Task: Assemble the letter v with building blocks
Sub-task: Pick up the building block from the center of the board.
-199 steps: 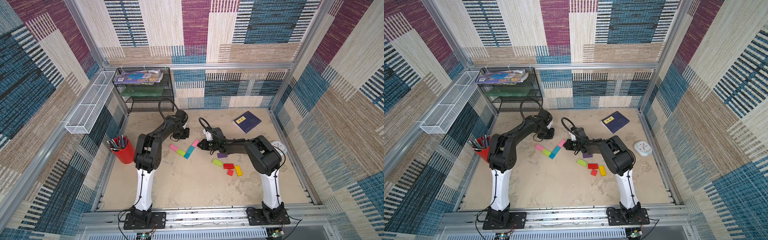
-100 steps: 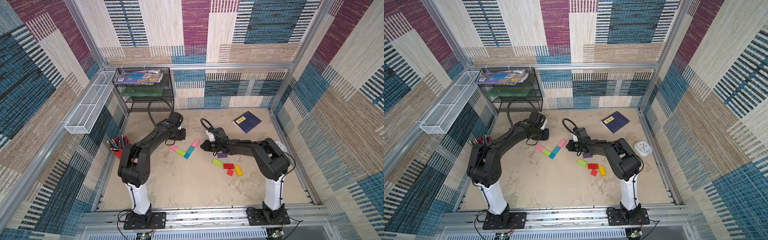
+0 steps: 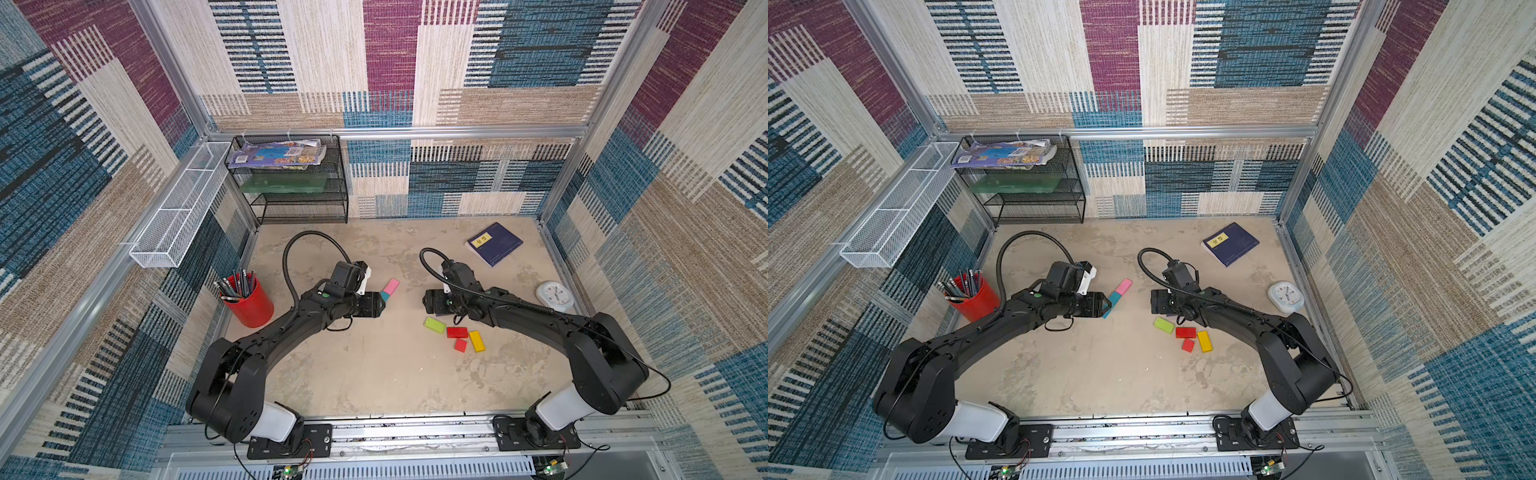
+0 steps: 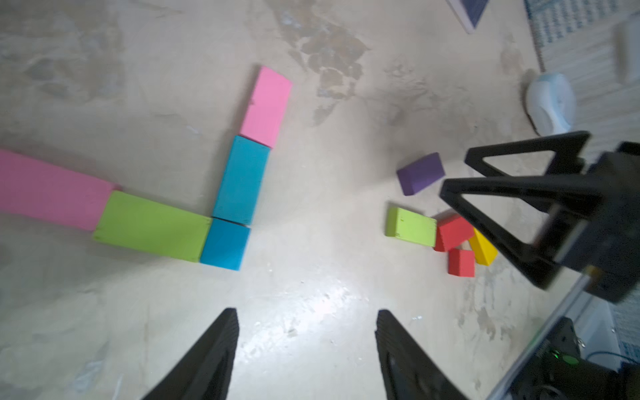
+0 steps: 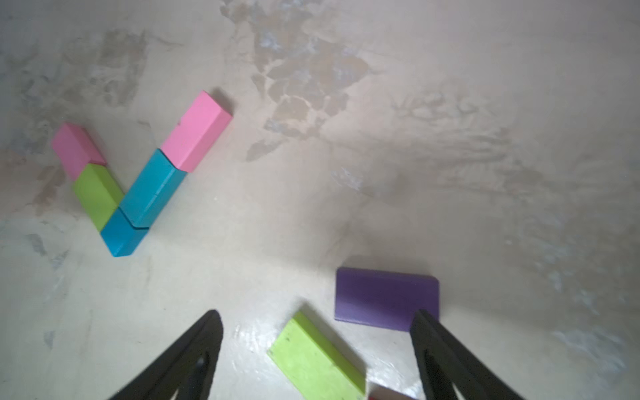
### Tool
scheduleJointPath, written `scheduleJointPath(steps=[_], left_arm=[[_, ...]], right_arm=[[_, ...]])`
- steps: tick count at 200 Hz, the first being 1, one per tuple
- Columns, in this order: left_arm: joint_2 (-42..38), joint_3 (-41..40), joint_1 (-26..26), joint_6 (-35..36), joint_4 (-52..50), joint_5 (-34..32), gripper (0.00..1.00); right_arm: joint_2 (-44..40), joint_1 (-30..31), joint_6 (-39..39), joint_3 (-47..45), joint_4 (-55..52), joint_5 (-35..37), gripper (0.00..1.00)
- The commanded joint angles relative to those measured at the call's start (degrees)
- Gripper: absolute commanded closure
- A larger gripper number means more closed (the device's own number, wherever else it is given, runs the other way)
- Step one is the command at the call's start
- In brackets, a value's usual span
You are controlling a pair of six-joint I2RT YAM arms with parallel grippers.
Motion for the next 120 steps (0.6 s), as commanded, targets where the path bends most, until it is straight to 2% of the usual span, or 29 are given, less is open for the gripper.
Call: scheduleJointPath(steps=[1,54,79,99,120], left_arm=[[-1.83,-1.72,-1.65,-2.11,5.87,2.73,0.32],[-3.55,-7.98,-2.49,-5.65,19.60,16.44,0.30],[-4.20,-8.55,-2.76,-6.10,20.15,15.74,0.29],[-4.51,-8.51,-2.82,-5.79,19.26,13.23,0.18],[-4.28,-8.07,-2.80,-5.28,18.67,11.62,0.18]], right_arm=[[-2.39,-0.68,-0.14,-2.06,-0.23,3.19,0.05],[-1.47,-2.92,-2.85,-3.07,1.06,-0.54,0.00],[0.12,-3.03,-4.09,-2.34,1.07,-1.63,0.01],[1.14,-3.03,-4.43,-2.32,1.01,-2.37,0.01],[1.95,-2.88,-4.46,-2.77,1.63,-2.62,0.01]])
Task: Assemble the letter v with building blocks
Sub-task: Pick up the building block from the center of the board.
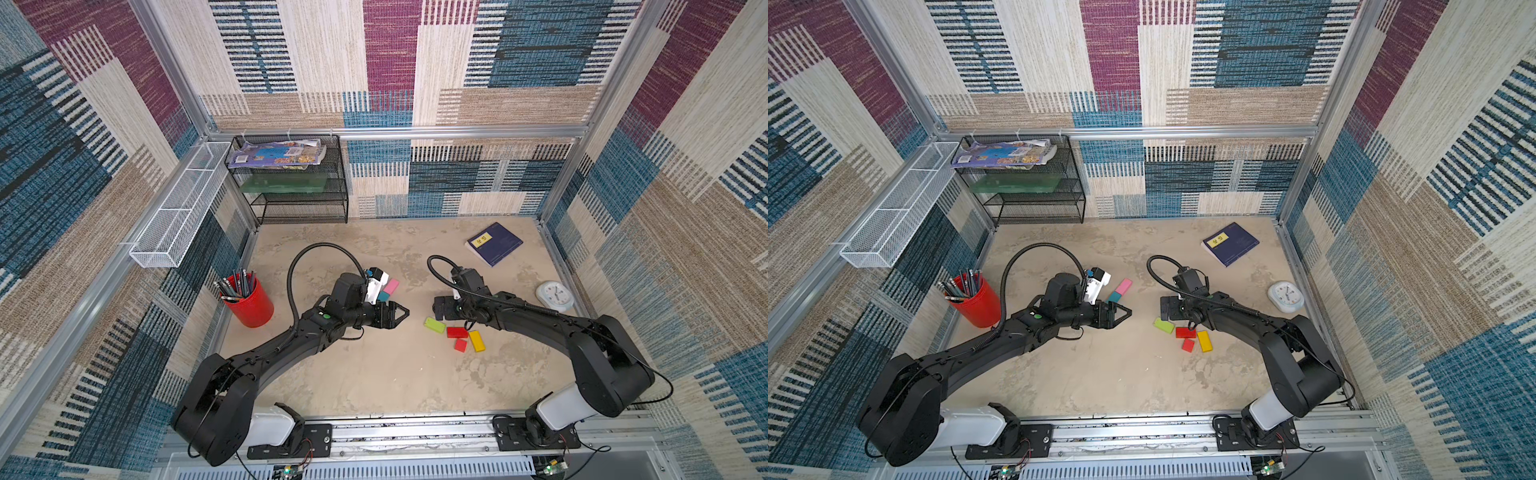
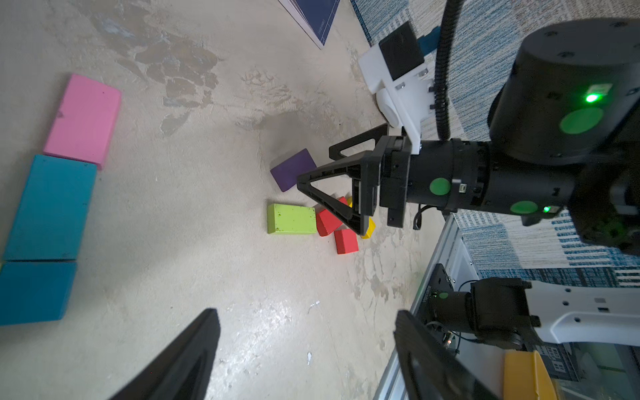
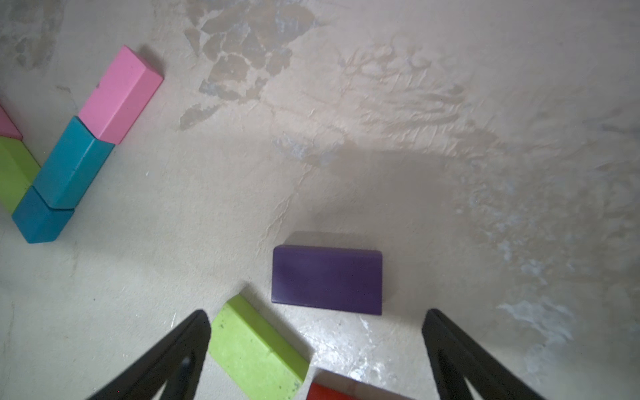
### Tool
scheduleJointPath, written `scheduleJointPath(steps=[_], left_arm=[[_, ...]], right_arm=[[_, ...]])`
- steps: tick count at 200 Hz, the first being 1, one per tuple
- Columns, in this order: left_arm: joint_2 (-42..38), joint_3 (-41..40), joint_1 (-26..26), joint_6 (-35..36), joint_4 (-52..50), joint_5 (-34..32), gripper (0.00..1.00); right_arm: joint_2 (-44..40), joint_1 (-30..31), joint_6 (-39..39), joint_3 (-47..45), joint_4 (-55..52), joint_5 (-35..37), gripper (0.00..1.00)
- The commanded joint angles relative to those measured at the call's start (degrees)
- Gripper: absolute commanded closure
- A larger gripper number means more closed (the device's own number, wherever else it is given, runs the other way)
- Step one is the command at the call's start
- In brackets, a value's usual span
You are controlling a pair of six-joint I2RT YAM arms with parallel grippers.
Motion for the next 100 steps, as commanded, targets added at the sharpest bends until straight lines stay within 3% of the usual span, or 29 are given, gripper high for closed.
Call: scheduleJointPath(steps=[1,61,100], left_arm=[[0.09,0.41,-0.05,-0.03,1.30,-2.07,0.18],[1.90,1.55,-0.16,0.30,-0.79,-3.29,0.21],[2.87,1.36,-0.25,0.46,-1.18,-3.22,0.22]], right_arm=[[0.78,0.17,-0.85,-0.15,1.88,-1.10,0.01],[5.36,1.32,-0.35,0.78,2.24,0.48,0.03],[8.11,2.18,0.02,2.93,0.17,4.24,0.10]])
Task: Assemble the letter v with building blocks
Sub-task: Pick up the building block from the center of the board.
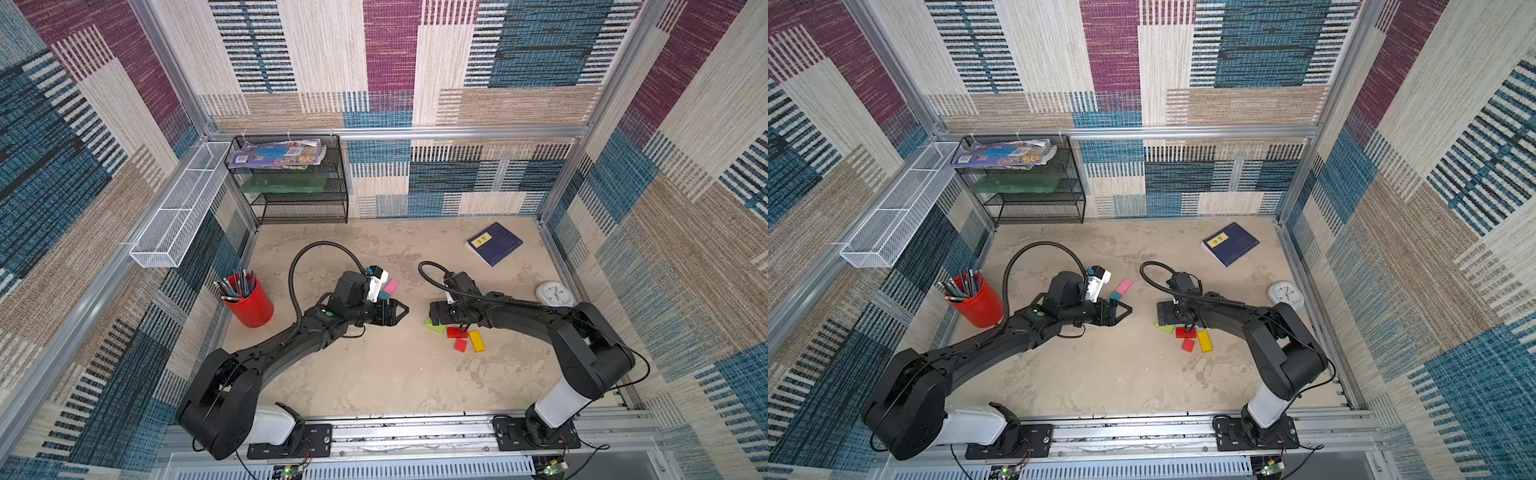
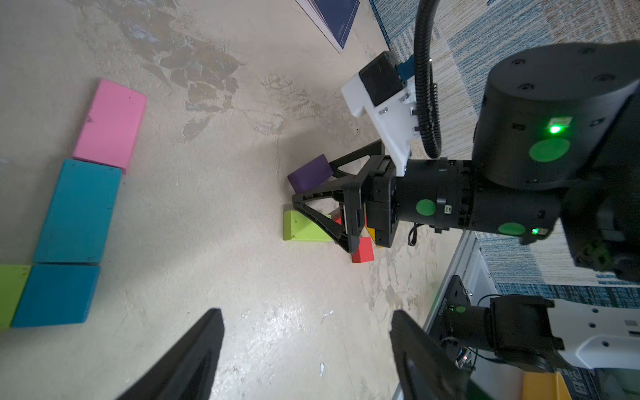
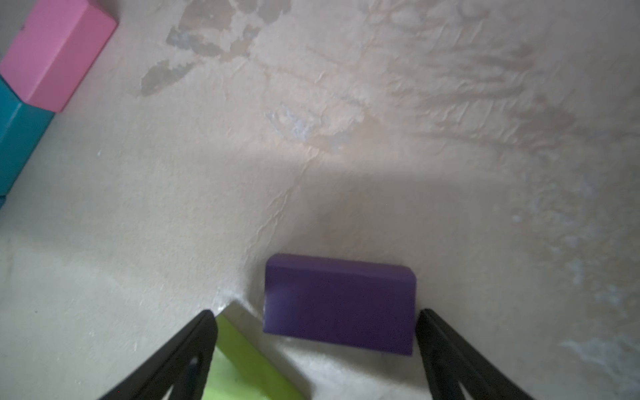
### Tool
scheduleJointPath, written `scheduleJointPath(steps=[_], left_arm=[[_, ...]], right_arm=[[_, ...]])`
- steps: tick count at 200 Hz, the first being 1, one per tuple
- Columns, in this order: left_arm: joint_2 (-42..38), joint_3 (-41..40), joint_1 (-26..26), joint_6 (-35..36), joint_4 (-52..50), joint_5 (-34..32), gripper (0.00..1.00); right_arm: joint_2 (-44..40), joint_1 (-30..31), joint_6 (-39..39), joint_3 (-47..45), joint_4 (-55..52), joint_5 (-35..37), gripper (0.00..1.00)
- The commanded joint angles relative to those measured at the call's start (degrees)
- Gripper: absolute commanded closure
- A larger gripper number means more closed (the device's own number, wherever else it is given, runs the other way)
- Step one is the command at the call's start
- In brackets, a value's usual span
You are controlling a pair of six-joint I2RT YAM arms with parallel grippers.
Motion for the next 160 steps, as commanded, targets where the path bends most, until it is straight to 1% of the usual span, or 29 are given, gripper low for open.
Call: scheduleJointPath(steps=[1,37,70,76,96,110,129,138,160], left_arm=[[0.54,-0.11,-0.03,0.43,-0.37,-0.47,0.22],[1.59,0.23,-0.16,0.86,-0.91,-1.17,0.22],[3.24,1.19,-0.28,1.39,-1.18,-1.53,0.22],[3.90,1.56,-0.29,1.41,-1.26,-1.50,0.22],[7.44,3.97,-0.55,1.26,-2.42,-1.63,0.23],[10.33,5.35,-0.87,0.98,-2.59,-1.36,0.24],[13.70,7.22,-1.86,-0.23,-2.57,-1.74,0.25],[15.05,8.13,-2.50,-0.74,-2.59,-1.95,0.26],[17.41,9.59,-4.35,-1.43,-2.58,-3.96,0.27]], right_arm=[[1.23,0.44,0.46,0.85,-0.82,3.01,0.11],[3.60,0.98,1.08,2.49,-2.64,5.50,0.22],[3.91,1.14,2.27,3.35,-3.44,5.61,0.45],[3.72,1.16,2.76,3.56,-3.47,5.35,0.48],[3.18,1.16,5.14,4.43,-3.12,4.20,0.52],[2.70,0.80,8.61,4.44,-1.45,3.53,0.56],[2.77,0.03,14.08,4.72,1.28,0.69,0.56],[3.01,0.13,16.46,5.07,2.55,0.14,0.54],[5.23,1.71,19.64,7.32,2.67,3.12,0.53]])
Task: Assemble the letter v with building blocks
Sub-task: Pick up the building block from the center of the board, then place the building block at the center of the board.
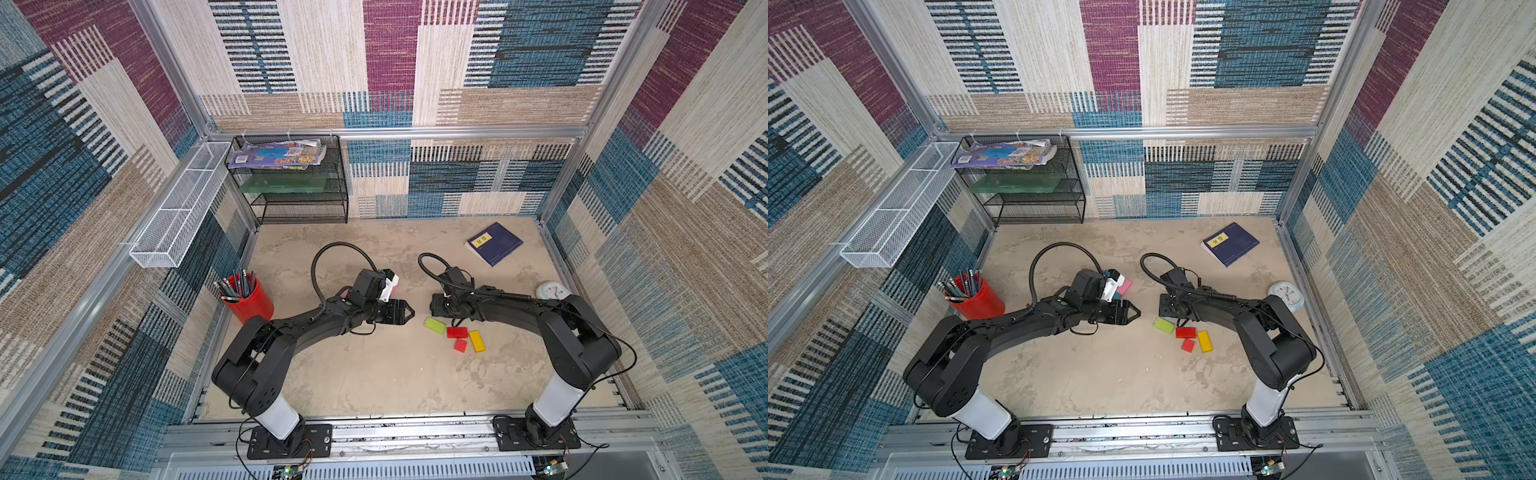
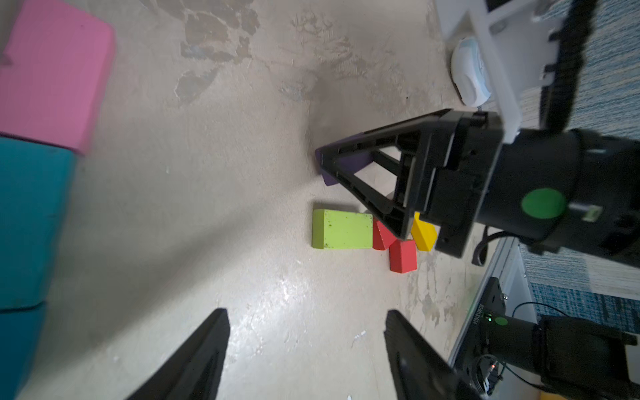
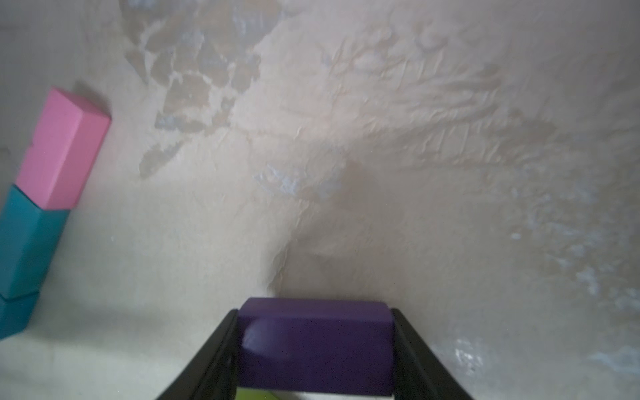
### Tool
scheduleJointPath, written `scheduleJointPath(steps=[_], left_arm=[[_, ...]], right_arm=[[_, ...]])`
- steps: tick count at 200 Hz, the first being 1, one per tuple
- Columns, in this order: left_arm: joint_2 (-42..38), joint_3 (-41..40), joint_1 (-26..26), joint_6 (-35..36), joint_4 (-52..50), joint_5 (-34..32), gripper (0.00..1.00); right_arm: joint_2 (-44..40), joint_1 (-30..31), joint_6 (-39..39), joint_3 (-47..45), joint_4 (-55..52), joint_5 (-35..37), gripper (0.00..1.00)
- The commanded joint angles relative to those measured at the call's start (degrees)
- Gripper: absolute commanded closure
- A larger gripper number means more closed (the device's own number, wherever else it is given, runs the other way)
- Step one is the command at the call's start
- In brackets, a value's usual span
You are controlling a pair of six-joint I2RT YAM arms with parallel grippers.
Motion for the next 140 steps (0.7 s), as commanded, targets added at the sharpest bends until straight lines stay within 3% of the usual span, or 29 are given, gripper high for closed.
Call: scheduleJointPath(steps=[1,52,106,140], left_arm=[[1.83,1.44,-1.48,-1.46,-0.31,-2.43,0.27],[1.97,0.93,-4.08,-3.01,-0.43,-7.31,0.30],[0.93,-0.57,-4.72,-4.59,-0.64,-11.96,0.31],[1.09,-0.52,-4.68,-6.25,1.03,-11.35,0.33]], right_arm=[[1.95,1.37,6.23,2.42,2.71,0.93,0.53],[9.58,3.24,9.45,7.93,0.74,3.52,0.43],[4.17,3.63,13.13,4.50,5.15,-0.47,0.04],[-2.83,-0.07,10.41,0.20,9.02,-4.45,0.05]])
